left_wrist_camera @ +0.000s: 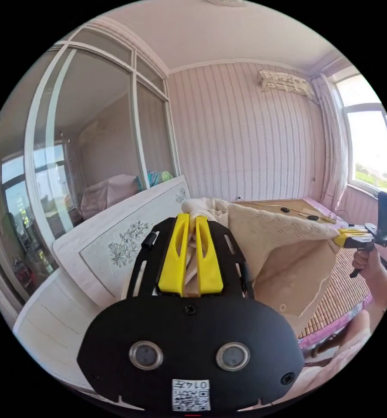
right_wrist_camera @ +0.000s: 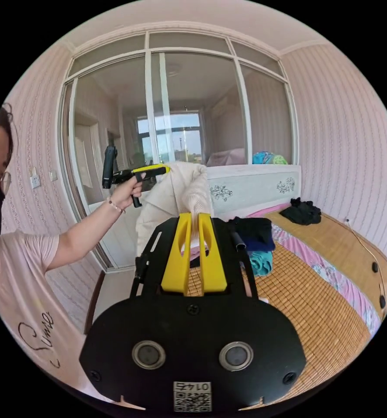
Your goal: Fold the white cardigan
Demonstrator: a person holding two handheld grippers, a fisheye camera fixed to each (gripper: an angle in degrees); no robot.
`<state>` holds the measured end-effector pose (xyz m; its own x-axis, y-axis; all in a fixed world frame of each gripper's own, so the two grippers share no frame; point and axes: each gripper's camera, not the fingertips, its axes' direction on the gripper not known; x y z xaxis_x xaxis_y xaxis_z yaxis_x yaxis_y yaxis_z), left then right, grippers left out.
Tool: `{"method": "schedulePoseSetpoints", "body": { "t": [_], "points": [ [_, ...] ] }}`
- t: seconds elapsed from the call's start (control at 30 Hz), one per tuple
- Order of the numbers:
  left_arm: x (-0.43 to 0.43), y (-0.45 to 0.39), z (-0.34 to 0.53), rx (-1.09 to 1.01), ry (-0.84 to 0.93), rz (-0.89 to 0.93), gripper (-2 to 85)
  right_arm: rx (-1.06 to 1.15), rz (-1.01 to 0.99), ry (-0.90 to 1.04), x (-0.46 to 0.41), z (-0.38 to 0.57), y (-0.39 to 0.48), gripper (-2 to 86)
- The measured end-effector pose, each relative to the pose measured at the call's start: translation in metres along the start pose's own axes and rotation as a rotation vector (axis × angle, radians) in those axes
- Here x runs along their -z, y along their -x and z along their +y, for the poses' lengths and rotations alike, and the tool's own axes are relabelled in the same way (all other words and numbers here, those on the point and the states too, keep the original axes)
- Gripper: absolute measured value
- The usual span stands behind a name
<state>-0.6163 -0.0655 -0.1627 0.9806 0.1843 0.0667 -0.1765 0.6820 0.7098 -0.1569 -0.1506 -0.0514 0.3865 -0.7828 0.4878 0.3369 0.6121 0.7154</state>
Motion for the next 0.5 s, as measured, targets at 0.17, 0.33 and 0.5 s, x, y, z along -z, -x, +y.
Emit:
{"method": "schedulePoseSetpoints", "body": {
  "t": [0.17, 0.33, 0.5],
  "points": [
    [-0.103, -0.158, -0.029, -0.177, 0.043, 0.400, 2.7, -0.326, 0.208, 0.272, 0.099, 0.181, -0.035, 2.5],
    [-0.267, -0.349, 0.050, -0.221, 0.516, 0.640, 9.8, -0.722, 0.423, 0.601, 0.128, 0.346, -0.071, 3.9],
    [-0.267, -0.422, 0.122, -0.384, 0.568, 0.638, 9.5, -0.809, 0.501, 0.636, 0.141, 0.395, -0.094, 4.8]
  ]
}}
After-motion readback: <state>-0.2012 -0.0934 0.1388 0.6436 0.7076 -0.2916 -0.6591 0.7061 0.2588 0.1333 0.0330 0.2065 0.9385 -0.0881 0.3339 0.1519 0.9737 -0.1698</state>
